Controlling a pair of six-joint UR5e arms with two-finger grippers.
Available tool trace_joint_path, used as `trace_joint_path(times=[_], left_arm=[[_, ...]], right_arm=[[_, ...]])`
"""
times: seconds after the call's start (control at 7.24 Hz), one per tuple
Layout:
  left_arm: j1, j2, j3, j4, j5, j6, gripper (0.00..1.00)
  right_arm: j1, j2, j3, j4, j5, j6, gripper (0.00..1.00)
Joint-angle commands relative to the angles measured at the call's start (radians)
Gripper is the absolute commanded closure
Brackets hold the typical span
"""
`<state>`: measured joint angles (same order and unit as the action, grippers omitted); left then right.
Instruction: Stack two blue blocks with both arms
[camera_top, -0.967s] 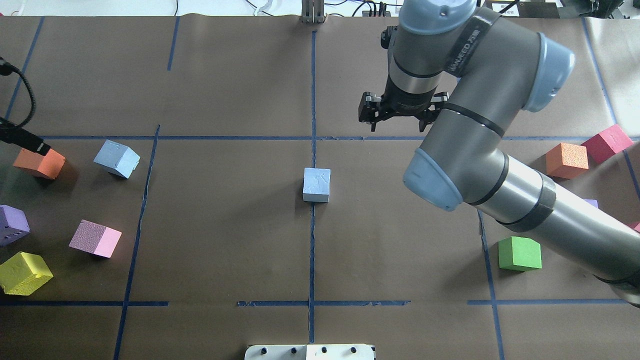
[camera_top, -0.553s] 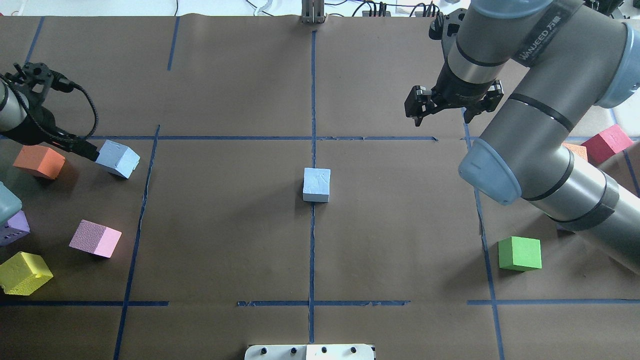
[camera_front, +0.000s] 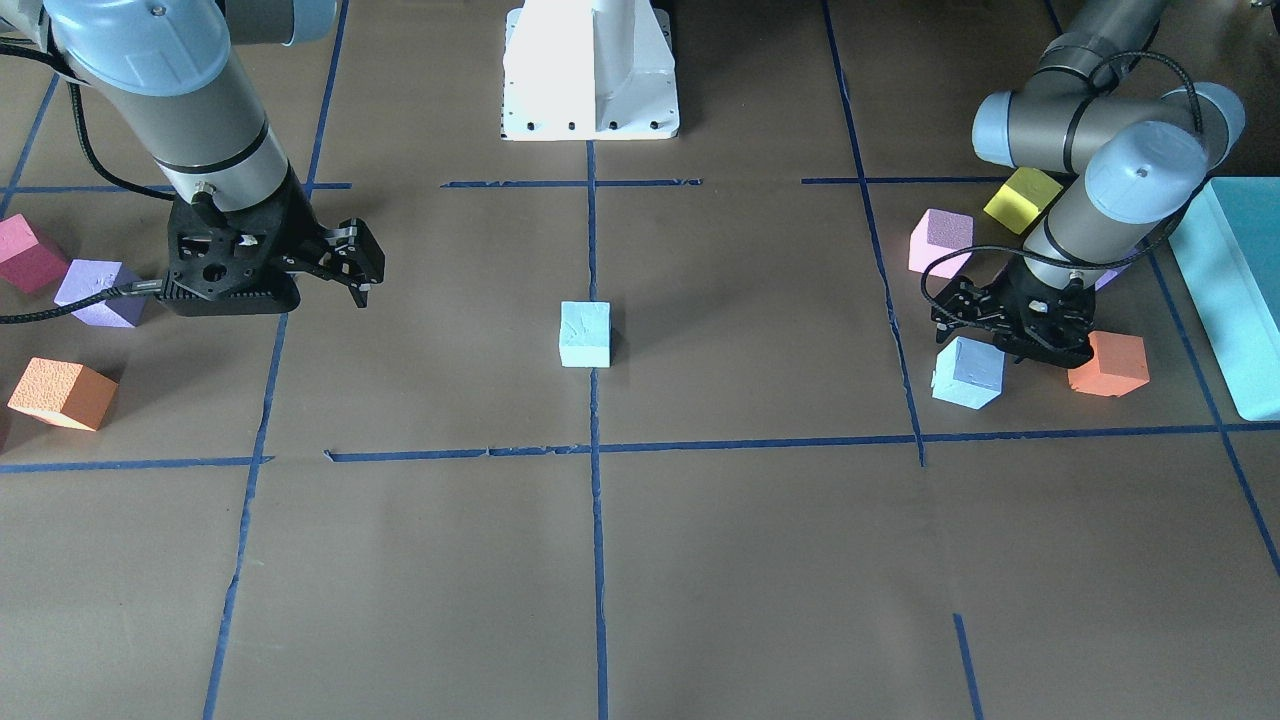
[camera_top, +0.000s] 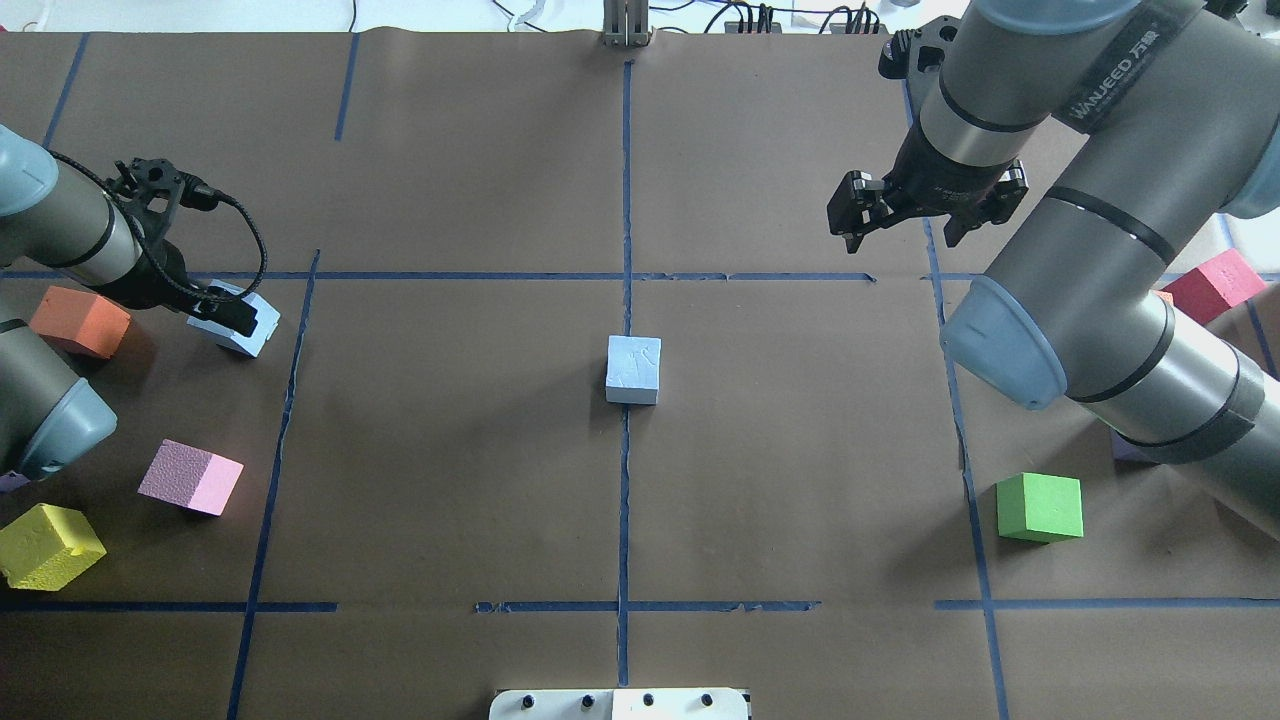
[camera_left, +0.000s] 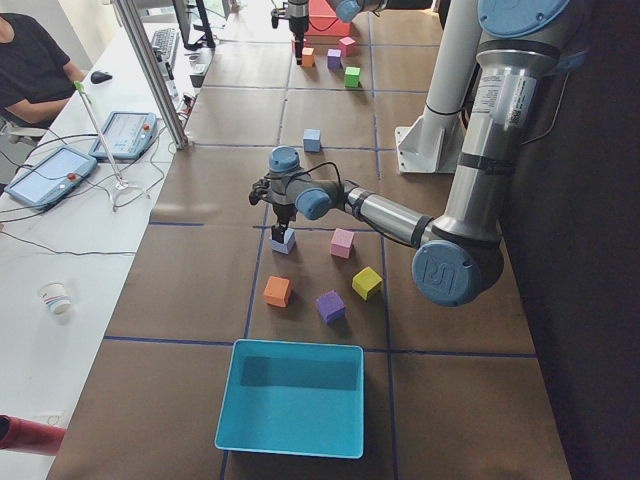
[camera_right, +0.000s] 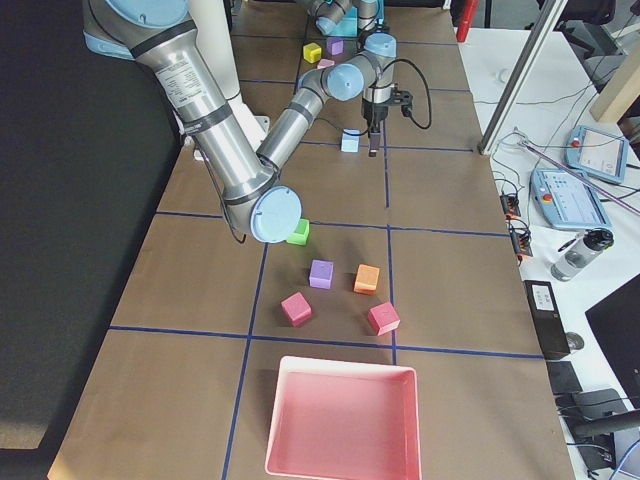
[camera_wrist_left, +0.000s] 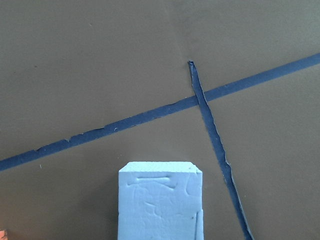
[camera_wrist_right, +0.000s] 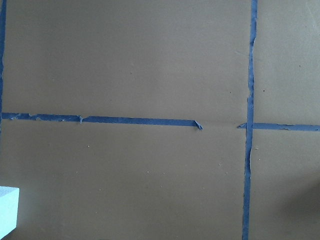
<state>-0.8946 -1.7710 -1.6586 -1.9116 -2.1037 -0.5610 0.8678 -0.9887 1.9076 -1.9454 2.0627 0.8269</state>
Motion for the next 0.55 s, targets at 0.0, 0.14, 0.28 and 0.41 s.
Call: trace_joint_path(times=[0.0, 0.14, 0.28, 0.41], left_arm=[[0.008, -0.021, 0.037, -0.001, 0.008, 0.0, 0.0], [0.008, -0.034, 0.06, -0.003, 0.008, 0.0, 0.0], [0.008, -0.047, 0.08, -0.003, 0.008, 0.003, 0.0], [0.01, -0.047, 0.089, -0.004, 0.008, -0.003, 0.0]], right_arm=[[0.0, -0.002, -0.001, 0.0, -0.001, 0.0, 0.0], [0.0, -0.002, -0.001, 0.0, -0.001, 0.0, 0.0], [0.002, -0.002, -0.001, 0.0, -0.001, 0.0, 0.0], [0.007, -0.002, -0.002, 0.0, -0.001, -0.002, 0.0]])
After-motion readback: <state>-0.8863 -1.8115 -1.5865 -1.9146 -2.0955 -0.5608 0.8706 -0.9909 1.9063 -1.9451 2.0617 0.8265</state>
